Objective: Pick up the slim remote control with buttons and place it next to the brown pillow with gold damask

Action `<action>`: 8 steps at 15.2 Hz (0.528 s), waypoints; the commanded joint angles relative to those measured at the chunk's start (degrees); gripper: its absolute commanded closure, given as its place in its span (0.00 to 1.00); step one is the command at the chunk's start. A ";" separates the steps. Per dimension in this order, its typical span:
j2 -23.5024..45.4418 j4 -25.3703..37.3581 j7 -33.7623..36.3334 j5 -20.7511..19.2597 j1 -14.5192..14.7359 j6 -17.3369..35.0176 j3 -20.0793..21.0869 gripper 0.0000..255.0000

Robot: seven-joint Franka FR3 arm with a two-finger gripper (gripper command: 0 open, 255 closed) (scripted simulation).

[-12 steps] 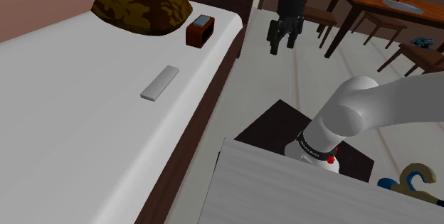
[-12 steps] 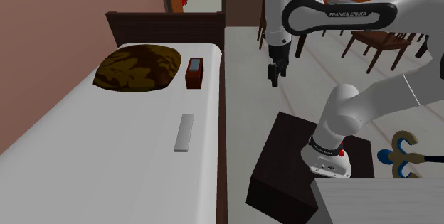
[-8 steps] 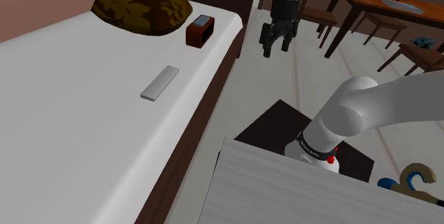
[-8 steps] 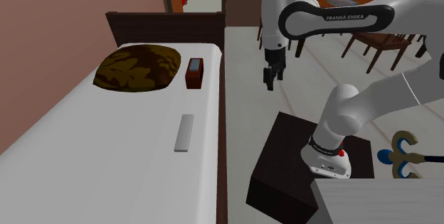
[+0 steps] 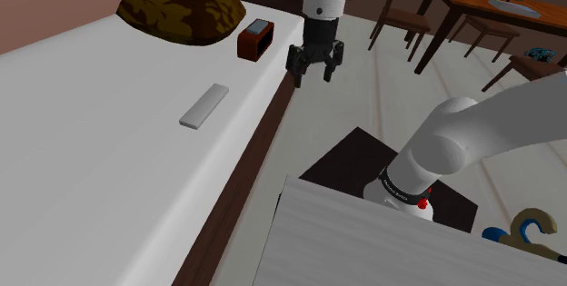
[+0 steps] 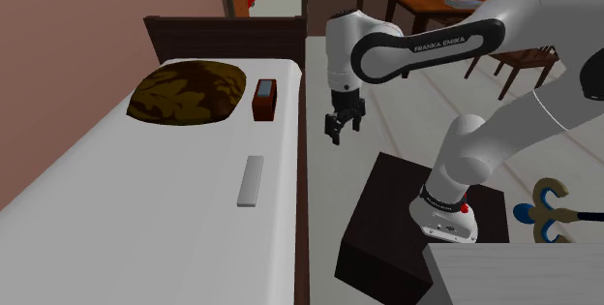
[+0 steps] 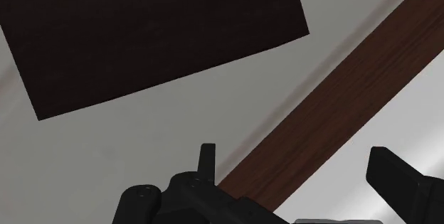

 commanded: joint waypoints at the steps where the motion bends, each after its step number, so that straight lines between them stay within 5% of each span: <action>1: 2.66 0.93 4.05 0.94 -0.22 2.83 2.14 0.00; 8: 16.07 7.27 18.86 0.50 -1.69 13.22 9.76 0.00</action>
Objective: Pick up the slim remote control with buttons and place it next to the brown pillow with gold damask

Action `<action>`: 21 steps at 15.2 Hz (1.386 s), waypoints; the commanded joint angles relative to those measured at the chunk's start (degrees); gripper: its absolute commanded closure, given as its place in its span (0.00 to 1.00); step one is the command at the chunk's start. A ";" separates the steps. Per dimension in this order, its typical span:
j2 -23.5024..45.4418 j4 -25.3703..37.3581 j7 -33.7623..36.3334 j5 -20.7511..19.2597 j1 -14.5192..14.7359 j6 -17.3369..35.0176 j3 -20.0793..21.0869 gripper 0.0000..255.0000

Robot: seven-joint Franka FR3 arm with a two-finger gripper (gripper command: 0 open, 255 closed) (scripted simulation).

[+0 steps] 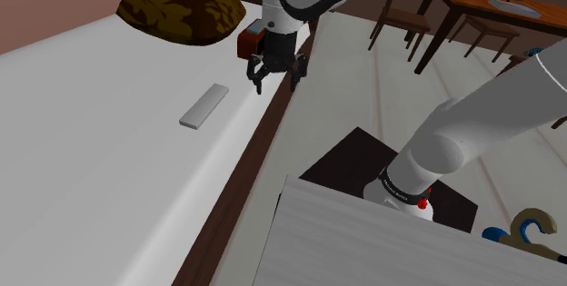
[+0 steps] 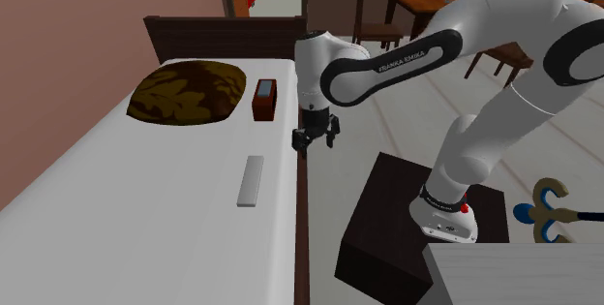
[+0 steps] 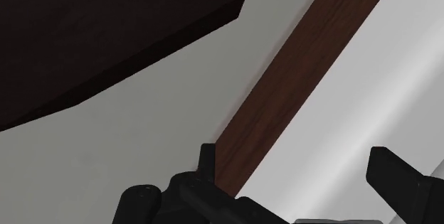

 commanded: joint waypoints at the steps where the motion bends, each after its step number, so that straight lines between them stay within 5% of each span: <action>1: 4.56 2.57 4.89 -1.01 -0.53 2.92 2.20 0.00; 9: 23.25 15.35 24.40 -11.11 -0.95 10.30 6.86 0.00; 16: 39.77 31.06 39.63 -21.73 3.77 11.08 4.52 0.00; 21: 41.72 30.43 40.54 -22.82 4.37 13.54 3.87 0.00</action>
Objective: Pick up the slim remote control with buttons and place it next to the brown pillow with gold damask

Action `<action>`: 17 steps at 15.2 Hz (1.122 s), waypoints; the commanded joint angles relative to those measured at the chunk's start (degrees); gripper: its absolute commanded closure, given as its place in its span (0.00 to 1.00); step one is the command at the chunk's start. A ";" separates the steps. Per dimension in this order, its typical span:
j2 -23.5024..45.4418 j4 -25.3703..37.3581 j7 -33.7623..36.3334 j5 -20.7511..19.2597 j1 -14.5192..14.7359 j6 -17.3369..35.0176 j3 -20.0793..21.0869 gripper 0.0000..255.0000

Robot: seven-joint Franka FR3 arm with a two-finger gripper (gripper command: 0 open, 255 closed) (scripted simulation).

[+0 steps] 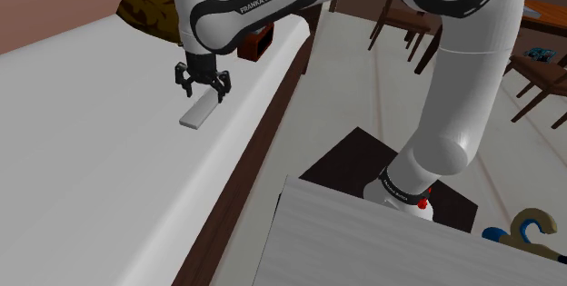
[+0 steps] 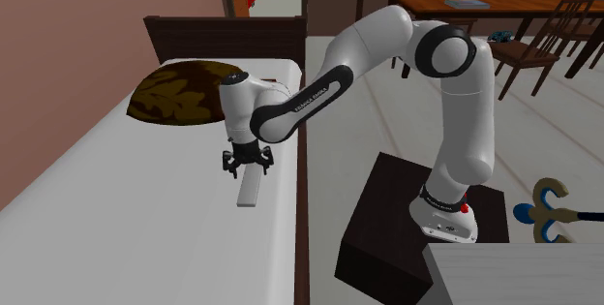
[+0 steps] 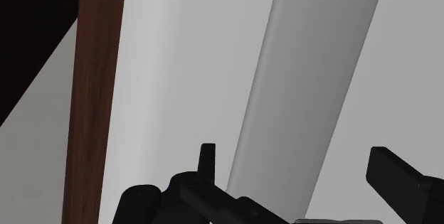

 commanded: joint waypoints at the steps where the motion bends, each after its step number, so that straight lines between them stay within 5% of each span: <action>1: 0.97 -0.30 0.35 -0.56 0.21 1.21 -0.28 0.00; 11: 2.02 -0.91 0.75 -1.18 0.44 2.77 -0.59 0.00; 12: 2.02 -0.91 0.75 -1.18 0.44 2.77 -0.59 1.00; 17: 2.03 -0.88 0.75 -1.19 0.45 2.75 -0.59 1.00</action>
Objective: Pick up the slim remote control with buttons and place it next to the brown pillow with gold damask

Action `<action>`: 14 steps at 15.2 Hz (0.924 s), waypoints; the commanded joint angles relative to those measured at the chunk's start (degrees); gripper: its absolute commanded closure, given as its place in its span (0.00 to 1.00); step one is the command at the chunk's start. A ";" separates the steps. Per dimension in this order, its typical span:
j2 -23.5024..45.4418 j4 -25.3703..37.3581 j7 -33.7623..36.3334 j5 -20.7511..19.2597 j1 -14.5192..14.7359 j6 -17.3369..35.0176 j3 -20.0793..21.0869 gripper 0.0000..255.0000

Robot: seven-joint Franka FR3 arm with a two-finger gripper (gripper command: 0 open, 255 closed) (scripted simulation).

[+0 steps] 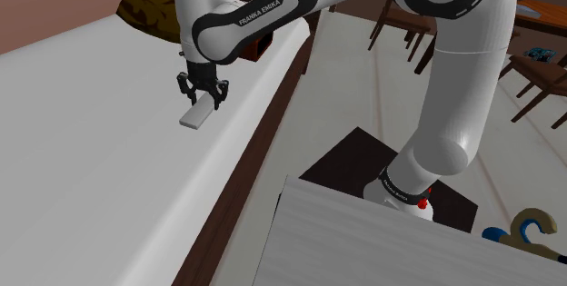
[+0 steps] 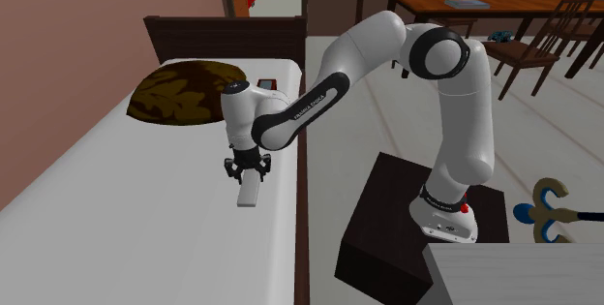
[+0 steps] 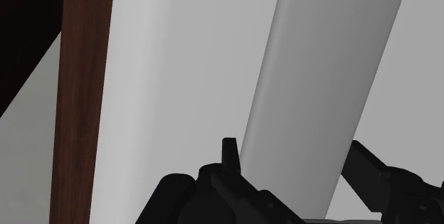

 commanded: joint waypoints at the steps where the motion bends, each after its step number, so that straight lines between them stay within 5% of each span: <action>1: 0.02 -0.01 -0.01 -0.01 0.00 -0.01 0.00 1.00; 14: -3.60 3.03 -1.34 2.17 -0.69 -6.29 1.03 1.00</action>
